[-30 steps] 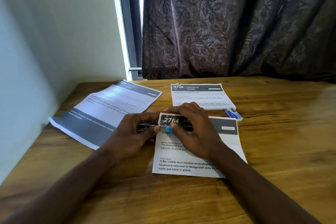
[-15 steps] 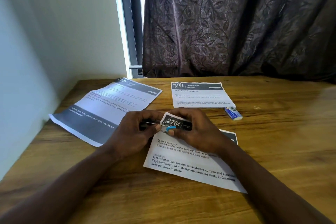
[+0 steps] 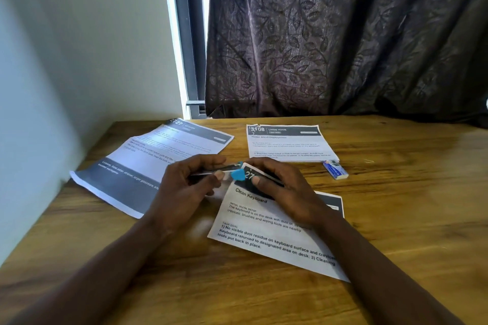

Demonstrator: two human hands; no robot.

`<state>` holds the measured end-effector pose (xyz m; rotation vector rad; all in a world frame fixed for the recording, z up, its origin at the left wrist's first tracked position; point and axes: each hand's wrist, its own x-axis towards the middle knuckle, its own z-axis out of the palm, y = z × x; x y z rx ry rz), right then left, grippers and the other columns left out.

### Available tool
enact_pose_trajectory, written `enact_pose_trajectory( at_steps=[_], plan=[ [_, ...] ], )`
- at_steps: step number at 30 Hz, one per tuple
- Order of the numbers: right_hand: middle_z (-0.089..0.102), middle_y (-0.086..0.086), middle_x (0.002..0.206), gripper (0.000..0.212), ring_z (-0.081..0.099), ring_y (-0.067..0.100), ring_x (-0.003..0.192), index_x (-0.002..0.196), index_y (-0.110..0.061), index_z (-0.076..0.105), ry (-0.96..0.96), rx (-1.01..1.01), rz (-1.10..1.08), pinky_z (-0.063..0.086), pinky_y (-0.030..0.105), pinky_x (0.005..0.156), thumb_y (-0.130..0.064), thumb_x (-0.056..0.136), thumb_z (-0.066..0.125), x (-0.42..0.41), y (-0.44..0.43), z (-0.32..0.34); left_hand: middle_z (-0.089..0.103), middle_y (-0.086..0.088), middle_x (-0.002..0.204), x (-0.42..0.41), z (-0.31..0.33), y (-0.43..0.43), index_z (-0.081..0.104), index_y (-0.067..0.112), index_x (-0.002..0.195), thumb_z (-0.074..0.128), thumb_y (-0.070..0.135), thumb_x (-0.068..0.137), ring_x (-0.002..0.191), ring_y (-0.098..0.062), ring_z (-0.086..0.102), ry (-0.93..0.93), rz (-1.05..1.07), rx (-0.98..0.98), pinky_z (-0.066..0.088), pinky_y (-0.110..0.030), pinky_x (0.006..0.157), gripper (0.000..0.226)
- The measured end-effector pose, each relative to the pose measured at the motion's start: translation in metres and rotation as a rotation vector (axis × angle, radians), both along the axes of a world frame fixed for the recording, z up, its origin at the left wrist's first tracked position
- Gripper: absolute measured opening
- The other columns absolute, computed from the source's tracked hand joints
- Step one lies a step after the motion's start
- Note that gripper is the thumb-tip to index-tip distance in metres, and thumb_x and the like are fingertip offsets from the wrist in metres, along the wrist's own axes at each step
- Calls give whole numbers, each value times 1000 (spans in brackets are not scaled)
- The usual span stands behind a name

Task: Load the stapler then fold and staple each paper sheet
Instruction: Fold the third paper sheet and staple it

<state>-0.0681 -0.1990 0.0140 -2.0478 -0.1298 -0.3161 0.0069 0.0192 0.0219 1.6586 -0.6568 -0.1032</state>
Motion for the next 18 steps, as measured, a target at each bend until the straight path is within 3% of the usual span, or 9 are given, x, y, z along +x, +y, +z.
enact_pose_trajectory(
  at_steps=[2, 5, 11, 14, 16, 18],
  plan=[
    [75, -3, 113, 34, 70, 13, 107, 126, -20, 68, -3, 34, -13, 55, 44, 97, -27, 94, 59, 1, -1, 0, 77, 17, 98, 1, -1, 1, 72, 28, 111, 71, 17, 91, 98, -4, 71, -73, 121, 10, 60, -20, 71, 23],
    [76, -3, 106, 27, 72, 14, 100, 118, -19, 71, -34, -14, -53, 56, 49, 92, -23, 93, 63, 3, -1, 0, 70, 25, 100, 3, -2, 4, 69, 35, 111, 78, 33, 85, 93, 6, 68, -334, 332, 215, 51, -8, 71, 27],
    [76, -4, 98, 15, 72, 15, 95, 108, -21, 71, -113, -23, -94, 56, 52, 87, -21, 97, 61, 4, 1, -3, 73, 9, 109, -3, -1, 2, 68, 29, 120, 79, 39, 84, 90, -6, 62, -496, 307, 503, 50, -26, 76, 39],
    [76, -7, 97, 15, 72, 12, 93, 108, -20, 70, -169, -37, -121, 58, 46, 84, -19, 97, 61, 4, 2, -1, 73, 9, 108, -2, -3, 1, 68, 31, 116, 69, 54, 84, 89, -9, 63, -514, 264, 595, 53, -32, 81, 39],
    [76, -8, 97, 15, 72, 11, 92, 108, -20, 70, -208, -43, -137, 58, 44, 82, -20, 96, 61, 3, 3, 2, 72, 9, 108, -2, -3, 1, 69, 30, 116, 53, 67, 84, 91, -8, 61, -544, 257, 644, 54, -35, 84, 51],
    [75, -8, 97, 14, 72, 11, 92, 107, -20, 69, -256, -48, -148, 58, 44, 80, -22, 96, 61, 3, 3, 4, 71, 12, 103, -6, 2, -1, 70, 27, 115, 40, 73, 86, 89, -7, 58, -606, 276, 610, 50, -31, 81, 62]
  ],
)
